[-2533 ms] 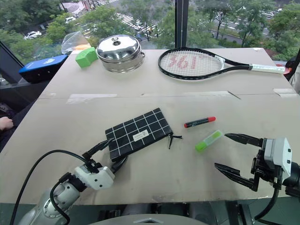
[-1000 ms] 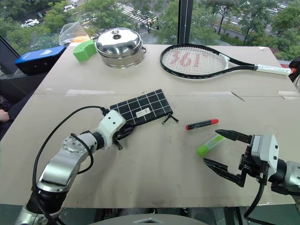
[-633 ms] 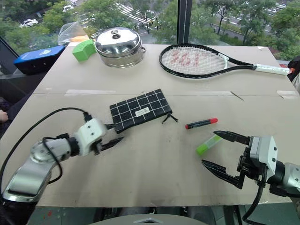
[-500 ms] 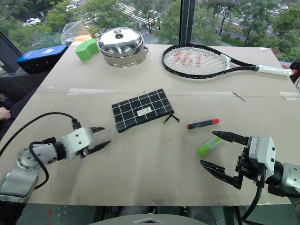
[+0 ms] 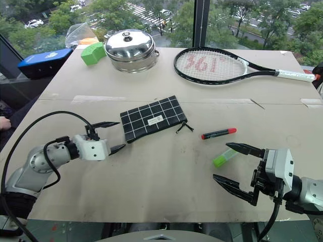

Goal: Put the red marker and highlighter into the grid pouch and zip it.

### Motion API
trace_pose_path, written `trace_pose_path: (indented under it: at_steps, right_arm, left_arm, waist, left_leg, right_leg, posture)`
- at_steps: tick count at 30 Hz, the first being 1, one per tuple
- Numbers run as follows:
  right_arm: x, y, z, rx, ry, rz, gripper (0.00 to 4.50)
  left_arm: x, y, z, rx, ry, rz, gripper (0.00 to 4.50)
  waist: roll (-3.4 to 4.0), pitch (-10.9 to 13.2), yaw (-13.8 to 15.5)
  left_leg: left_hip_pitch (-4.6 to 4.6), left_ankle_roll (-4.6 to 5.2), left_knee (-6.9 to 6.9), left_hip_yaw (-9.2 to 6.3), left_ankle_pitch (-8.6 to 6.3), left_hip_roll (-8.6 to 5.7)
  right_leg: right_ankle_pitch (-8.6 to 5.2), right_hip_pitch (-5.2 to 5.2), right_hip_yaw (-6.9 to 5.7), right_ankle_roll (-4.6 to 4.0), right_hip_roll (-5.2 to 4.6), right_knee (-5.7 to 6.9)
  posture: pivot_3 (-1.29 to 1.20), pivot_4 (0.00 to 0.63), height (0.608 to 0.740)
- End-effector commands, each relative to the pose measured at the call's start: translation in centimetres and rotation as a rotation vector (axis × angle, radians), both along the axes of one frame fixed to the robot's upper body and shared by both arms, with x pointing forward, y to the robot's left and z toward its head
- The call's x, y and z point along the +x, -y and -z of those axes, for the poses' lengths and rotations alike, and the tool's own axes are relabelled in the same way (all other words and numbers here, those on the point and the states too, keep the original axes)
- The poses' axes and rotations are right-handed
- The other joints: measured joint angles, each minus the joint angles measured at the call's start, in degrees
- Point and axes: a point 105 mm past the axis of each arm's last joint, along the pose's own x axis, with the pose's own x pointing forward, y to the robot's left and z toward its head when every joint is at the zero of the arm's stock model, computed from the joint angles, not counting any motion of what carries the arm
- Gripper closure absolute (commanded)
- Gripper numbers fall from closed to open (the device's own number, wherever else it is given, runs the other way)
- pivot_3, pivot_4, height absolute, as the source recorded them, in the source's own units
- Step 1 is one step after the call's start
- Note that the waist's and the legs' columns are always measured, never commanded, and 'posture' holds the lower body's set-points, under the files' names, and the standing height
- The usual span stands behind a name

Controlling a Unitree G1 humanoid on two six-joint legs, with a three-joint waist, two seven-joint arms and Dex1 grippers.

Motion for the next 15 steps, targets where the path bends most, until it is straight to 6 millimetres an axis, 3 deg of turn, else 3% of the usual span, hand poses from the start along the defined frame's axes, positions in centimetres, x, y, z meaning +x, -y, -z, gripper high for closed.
trace_pose_path:
  at_steps: [1,15]
  right_arm:
    - [-0.2,-0.2,-0.8,-0.002,0.045,-0.009,0.00]
    - [-0.3,-0.4,-0.8,-0.002,0.054,0.011,0.00]
  left_arm:
    - [0.4,0.7,1.1,0.042,0.008,0.024,0.04]
    - [2.8,2.9,3.2,0.045,0.063,0.047,0.04]
  waist:
    - [-0.01,0.0,0.0]
    - [0.92,-0.5,1.6]
  left_leg:
    - [0.00,0.00,0.06,-0.01,0.00,0.00]
    - [-0.05,0.09,0.82,-0.09,-0.03,0.03]
  right_leg:
    - [0.00,0.00,0.00,0.01,0.02,0.06]
    - [-0.01,0.17,0.00,0.31,-0.27,0.37]
  posture:
    - [0.00,0.150,0.740]
    - [0.00,0.150,0.740]
